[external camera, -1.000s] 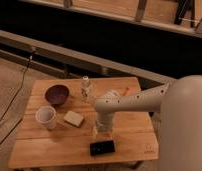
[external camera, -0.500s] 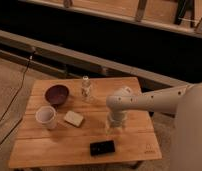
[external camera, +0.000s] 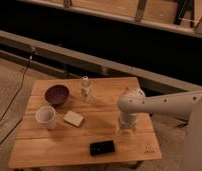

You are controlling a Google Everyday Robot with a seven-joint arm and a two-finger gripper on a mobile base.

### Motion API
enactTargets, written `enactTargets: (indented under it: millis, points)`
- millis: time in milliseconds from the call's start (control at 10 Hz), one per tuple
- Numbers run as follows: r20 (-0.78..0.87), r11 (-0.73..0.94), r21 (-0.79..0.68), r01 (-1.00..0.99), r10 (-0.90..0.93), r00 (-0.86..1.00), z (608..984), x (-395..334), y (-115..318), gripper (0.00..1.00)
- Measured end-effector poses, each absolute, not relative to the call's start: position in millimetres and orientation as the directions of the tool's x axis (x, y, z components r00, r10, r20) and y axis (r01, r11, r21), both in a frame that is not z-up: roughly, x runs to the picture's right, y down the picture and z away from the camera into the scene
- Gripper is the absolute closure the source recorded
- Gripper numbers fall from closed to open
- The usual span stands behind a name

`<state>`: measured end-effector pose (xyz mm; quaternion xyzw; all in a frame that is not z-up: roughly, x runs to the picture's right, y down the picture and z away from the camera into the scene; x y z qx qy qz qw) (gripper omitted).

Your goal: Push the eraser across the table

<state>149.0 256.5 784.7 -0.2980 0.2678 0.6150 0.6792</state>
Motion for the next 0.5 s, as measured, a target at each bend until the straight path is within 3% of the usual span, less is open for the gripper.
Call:
enactTargets:
  millis: [500]
  points:
    - [-0.735, 0.063, -0.061, -0.996, 0.672, 0.087, 775, 155, 289, 0.35]
